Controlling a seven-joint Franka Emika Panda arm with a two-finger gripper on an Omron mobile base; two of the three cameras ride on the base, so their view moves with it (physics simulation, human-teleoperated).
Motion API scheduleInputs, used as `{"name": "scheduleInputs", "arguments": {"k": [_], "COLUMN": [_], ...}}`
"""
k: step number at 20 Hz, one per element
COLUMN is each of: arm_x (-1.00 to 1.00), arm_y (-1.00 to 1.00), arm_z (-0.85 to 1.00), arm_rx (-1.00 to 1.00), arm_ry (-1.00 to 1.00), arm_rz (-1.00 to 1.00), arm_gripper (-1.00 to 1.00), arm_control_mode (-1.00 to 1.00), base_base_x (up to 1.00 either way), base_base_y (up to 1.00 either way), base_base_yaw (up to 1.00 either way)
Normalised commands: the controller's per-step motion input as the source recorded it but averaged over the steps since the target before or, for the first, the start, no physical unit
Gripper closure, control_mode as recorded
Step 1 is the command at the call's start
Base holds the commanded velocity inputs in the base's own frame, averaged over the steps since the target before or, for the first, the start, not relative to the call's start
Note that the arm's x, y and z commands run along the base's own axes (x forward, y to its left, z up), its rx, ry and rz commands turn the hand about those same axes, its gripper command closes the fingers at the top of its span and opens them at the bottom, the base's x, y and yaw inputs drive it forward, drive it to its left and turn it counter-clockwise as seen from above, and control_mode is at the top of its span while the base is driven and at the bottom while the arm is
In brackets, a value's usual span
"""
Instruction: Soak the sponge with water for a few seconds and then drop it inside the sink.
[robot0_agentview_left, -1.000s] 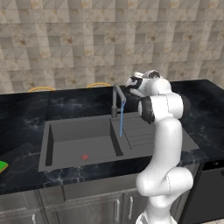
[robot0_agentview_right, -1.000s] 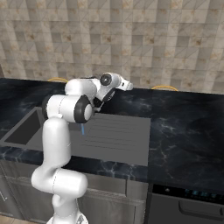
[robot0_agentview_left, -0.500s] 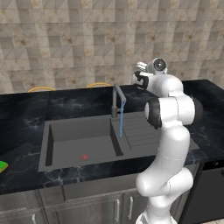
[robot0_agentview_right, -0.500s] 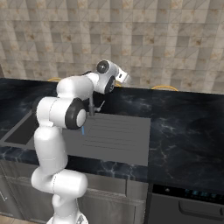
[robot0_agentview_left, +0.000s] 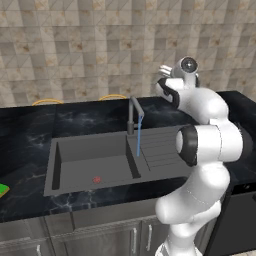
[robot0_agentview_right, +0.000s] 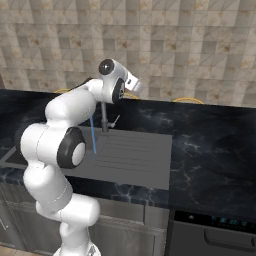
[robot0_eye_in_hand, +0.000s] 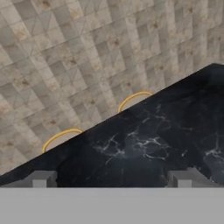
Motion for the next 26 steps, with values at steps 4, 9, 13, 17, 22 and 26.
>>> {"name": "scheduleInputs", "arguments": {"k": [4, 9, 13, 17, 22, 26], "arm_x": [-0.61, -0.45, -0.40, -0.39, -0.36, -0.33], "arm_y": [0.22, 0.34, 0.44, 0.51, 0.50, 0.48], "arm_z": [0.27, 0.26, 0.34, 0.27, 0.08, 0.00], "arm_rx": [0.00, 0.00, 0.00, 0.00, 0.00, 0.00], "arm_ry": [0.12, 0.19, 0.19, 0.17, 0.18, 0.21], "arm_rz": [0.00, 0.00, 0.00, 0.01, 0.03, 0.04], "arm_gripper": [-1.00, -1.00, -1.00, -1.00, -1.00, -1.00], "arm_control_mode": [-1.00, -1.00, -1.00, -1.00, -1.00, -1.00], "base_base_x": [0.00, 0.00, 0.00, 0.00, 0.00, 0.00], "base_base_y": [0.00, 0.00, 0.00, 0.00, 0.00, 0.00], "base_base_yaw": [0.00, 0.00, 0.00, 0.00, 0.00, 0.00]}}
